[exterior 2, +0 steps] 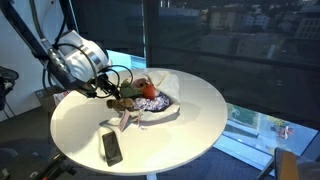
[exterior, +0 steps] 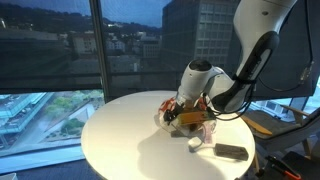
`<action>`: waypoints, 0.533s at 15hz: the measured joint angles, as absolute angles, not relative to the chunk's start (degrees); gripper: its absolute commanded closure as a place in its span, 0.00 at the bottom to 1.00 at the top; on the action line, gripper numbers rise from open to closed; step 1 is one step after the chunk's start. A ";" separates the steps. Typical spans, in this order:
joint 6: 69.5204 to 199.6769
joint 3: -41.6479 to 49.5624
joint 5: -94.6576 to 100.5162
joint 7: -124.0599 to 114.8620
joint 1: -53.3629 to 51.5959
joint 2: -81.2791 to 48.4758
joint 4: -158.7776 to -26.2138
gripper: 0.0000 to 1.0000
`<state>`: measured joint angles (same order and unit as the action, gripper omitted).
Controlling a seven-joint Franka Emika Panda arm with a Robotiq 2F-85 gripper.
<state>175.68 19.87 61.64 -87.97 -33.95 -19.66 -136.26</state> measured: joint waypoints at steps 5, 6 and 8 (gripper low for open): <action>171.75 19.46 57.26 -85.40 -31.70 -19.92 -135.66 0.00; 171.43 19.09 55.92 -84.29 -31.02 -20.26 -135.49 0.00; 171.31 18.40 53.94 -82.40 -29.78 -21.19 -135.00 0.00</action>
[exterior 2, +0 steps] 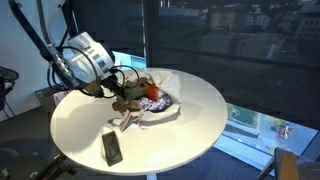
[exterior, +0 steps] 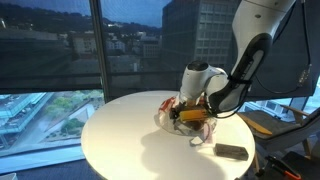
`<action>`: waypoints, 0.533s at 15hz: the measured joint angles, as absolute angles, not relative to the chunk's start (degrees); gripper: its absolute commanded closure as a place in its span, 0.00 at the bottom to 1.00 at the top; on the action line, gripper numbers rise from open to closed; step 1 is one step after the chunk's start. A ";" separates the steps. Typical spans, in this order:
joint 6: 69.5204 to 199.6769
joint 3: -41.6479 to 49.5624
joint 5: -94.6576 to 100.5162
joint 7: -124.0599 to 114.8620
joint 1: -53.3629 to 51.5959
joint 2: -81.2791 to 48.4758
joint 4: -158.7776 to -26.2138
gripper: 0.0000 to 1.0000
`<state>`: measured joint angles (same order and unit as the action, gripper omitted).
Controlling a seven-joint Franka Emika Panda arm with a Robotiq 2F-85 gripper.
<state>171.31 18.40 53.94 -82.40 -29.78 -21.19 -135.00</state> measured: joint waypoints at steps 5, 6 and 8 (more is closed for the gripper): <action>170.20 17.85 52.29 -79.70 -27.85 -23.75 -132.24 0.00; 170.19 17.79 52.28 -79.44 -27.63 -24.14 -131.71 0.00; 170.31 16.90 51.52 -78.25 -26.78 -24.71 -131.01 0.25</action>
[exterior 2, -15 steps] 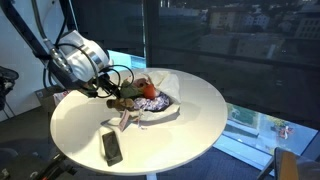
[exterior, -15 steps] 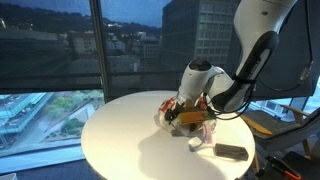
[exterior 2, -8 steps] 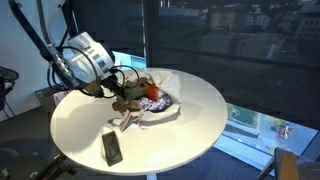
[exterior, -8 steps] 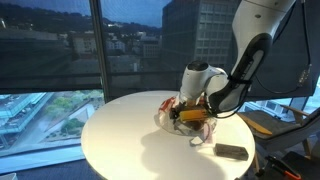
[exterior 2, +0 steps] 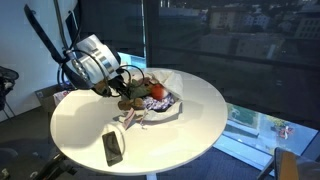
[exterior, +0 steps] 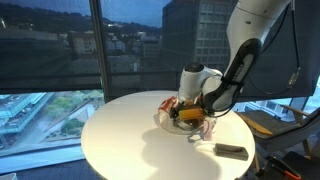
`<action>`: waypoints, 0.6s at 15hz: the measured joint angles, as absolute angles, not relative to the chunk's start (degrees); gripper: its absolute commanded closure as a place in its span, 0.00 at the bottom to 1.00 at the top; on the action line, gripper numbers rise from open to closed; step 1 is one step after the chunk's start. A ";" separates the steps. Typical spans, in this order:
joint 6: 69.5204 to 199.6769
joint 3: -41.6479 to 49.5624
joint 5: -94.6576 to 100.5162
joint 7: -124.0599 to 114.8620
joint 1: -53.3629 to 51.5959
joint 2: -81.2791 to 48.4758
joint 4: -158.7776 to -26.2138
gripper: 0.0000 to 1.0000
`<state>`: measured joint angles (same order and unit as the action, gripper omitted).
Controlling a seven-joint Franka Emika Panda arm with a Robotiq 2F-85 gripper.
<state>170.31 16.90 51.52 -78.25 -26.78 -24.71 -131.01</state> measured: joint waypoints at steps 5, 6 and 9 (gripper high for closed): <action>170.34 11.05 45.66 -71.66 -21.75 -25.84 -130.60 0.57; 170.13 10.70 45.55 -71.03 -21.20 -25.96 -130.48 0.64; 168.27 10.90 45.82 -70.53 -20.96 -26.16 -129.68 0.89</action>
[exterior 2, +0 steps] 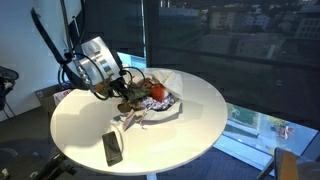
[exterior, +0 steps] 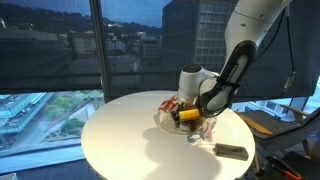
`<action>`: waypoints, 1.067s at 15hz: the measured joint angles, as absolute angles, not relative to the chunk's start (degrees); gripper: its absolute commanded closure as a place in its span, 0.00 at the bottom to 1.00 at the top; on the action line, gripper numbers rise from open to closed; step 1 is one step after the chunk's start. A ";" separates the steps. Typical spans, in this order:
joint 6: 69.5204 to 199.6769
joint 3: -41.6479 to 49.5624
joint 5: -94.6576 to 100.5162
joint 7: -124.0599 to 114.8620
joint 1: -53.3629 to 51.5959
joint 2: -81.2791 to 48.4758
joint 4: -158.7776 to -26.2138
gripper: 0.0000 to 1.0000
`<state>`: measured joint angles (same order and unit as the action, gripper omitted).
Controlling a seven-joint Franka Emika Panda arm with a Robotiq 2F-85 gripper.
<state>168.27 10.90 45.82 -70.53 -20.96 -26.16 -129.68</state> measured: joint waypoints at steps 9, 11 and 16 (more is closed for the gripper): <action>170.42 8.61 44.56 -67.67 -17.82 -26.17 -129.63 0.93; 176.01 6.43 44.23 -64.61 -14.39 -26.23 -130.45 0.94; 189.19 -4.34 41.74 -53.93 -1.74 -26.56 -134.38 0.92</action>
